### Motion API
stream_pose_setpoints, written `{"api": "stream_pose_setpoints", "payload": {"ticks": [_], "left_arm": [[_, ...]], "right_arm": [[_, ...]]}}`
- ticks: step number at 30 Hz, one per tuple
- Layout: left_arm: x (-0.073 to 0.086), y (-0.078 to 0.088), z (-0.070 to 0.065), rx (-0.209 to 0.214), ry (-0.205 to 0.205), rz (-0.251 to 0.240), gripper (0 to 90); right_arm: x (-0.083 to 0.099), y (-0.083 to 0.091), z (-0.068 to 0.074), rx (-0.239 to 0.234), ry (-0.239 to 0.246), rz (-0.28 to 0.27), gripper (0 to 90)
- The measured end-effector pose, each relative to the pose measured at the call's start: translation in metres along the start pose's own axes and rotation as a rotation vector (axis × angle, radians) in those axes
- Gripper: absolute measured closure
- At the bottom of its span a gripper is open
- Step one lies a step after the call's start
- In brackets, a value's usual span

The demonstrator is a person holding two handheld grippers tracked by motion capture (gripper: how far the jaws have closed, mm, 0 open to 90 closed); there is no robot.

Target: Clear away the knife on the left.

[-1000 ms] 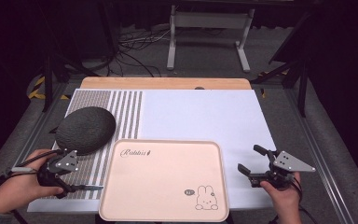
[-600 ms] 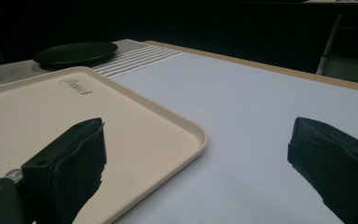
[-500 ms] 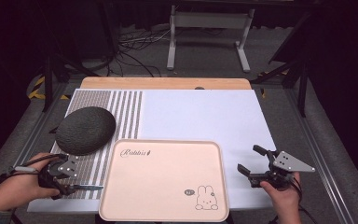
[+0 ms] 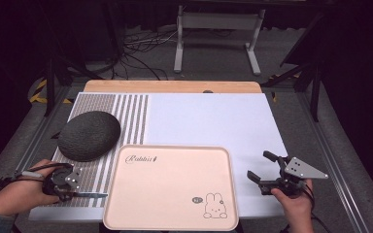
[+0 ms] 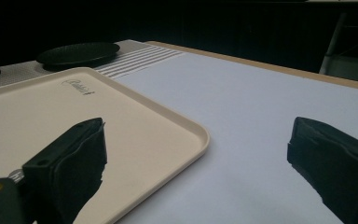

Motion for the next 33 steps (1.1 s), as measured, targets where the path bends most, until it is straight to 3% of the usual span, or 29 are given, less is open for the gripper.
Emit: {"api": "stream_pose_setpoints", "payload": {"ticks": [5,6,7,8,10,14,17,19,27,32,33], "left_arm": [[0.0008,-0.0021,-0.0005,0.007,-0.067,0.039,76.1],[0.0007,-0.0030,-0.0019,-0.006,-0.063,0.032,76.7],[0.0012,-0.0010,-0.0020,-0.011,-0.079,0.059,77.0],[0.0003,-0.0024,-0.0015,-0.012,-0.097,0.041,77.3],[0.0001,-0.0036,-0.0027,-0.008,-0.092,0.028,77.5],[0.0012,-0.0028,-0.0032,-0.008,-0.094,0.038,77.5],[0.0012,-0.0028,-0.0011,-0.011,-0.124,0.028,77.6],[0.0026,-0.0036,-0.0027,0.011,-0.095,0.006,77.6],[0.0039,-0.0018,-0.0002,0.007,-0.109,0.017,77.7],[0.0082,-0.0025,0.0019,0.005,-0.084,0.013,77.8],[0.0100,-0.0006,0.0015,0.004,-0.071,0.030,77.8]], "right_arm": [[0.0001,0.0000,0.0003,-0.003,-0.002,0.000,5.3],[0.0001,0.0000,0.0002,-0.003,-0.003,-0.001,5.3],[0.0002,-0.0001,0.0004,-0.004,-0.005,-0.002,5.3],[0.0002,-0.0002,0.0005,-0.005,-0.006,-0.002,5.4],[0.0002,-0.0002,0.0008,-0.008,-0.004,-0.001,5.6],[-0.0002,-0.0001,0.0008,-0.009,-0.007,-0.006,5.6],[0.0000,0.0003,0.0010,-0.011,-0.007,-0.004,5.7],[-0.0001,0.0001,0.0016,-0.015,-0.008,-0.005,5.7],[-0.0003,-0.0002,0.0021,-0.018,-0.008,-0.005,5.8],[0.0001,-0.0005,0.0020,-0.020,-0.003,-0.001,5.8],[0.0001,-0.0006,0.0018,-0.020,-0.004,-0.003,5.8]]}}
Point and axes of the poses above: each handheld gripper's, and its own axes: y roughly backward along the jaws, x roughly out of its underside, z roughly to its left, the point moved 7 cm from there along -y, roughly forward along the jaws, and after that the axes turned 1 degree about y, right-handed, at the moved point
